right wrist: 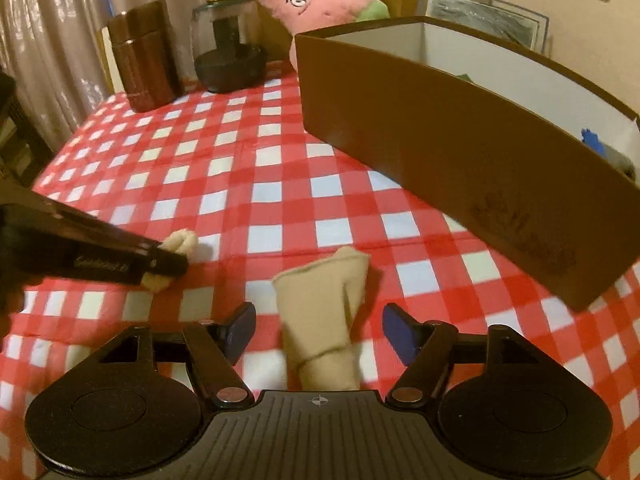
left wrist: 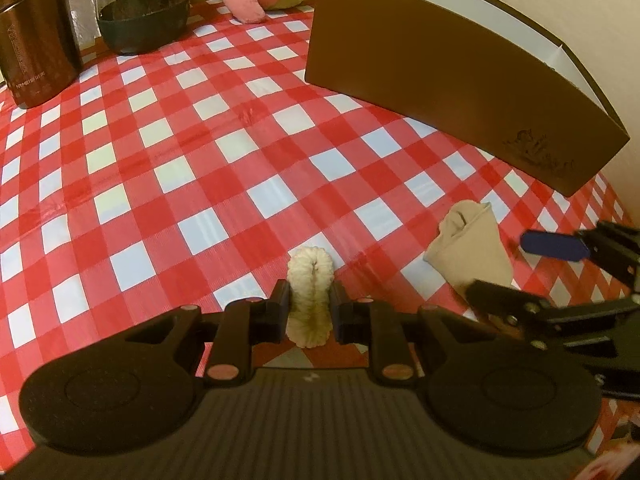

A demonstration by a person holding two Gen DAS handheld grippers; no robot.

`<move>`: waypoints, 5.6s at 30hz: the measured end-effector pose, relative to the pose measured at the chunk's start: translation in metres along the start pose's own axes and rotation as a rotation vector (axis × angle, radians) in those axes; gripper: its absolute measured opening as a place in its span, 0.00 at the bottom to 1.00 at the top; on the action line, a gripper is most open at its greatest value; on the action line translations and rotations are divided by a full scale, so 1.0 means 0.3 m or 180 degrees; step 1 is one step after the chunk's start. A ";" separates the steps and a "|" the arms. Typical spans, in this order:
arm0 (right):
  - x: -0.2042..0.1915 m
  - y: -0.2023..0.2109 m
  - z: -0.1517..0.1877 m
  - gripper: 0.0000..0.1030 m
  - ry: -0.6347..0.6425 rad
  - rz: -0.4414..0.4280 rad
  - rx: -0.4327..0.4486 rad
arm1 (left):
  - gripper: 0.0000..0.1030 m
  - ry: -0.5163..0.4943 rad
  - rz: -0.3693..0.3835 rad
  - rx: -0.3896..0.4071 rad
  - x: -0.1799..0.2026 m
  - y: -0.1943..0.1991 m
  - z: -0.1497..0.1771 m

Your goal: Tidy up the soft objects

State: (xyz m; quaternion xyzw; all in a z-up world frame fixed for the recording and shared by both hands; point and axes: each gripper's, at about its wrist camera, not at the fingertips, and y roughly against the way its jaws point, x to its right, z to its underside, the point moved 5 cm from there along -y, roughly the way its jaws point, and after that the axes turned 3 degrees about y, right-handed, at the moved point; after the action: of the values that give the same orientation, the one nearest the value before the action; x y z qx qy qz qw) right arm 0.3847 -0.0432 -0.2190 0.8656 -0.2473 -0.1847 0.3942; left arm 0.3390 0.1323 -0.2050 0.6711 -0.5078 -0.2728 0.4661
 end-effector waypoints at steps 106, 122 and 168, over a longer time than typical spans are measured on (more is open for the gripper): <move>0.815 0.089 -0.519 0.12 -0.0792 0.0390 0.0744 | 0.59 -0.0753 0.0064 0.0805 0.474 -0.083 -0.910; 0.810 0.153 -0.525 0.68 -0.0806 0.0458 0.1022 | 0.61 -0.0714 0.0105 0.0770 0.487 0.018 -0.781; -0.169 0.809 0.169 0.73 -0.1224 0.0347 0.0862 | 0.72 -0.0517 0.0111 0.0980 0.207 0.831 0.348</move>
State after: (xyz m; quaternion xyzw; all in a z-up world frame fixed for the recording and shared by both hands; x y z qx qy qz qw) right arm 0.2489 -0.1816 -0.0563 0.8449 -0.3867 -0.2897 0.2295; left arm 0.1656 0.0254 -0.0167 0.7014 -0.5911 -0.2370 0.3200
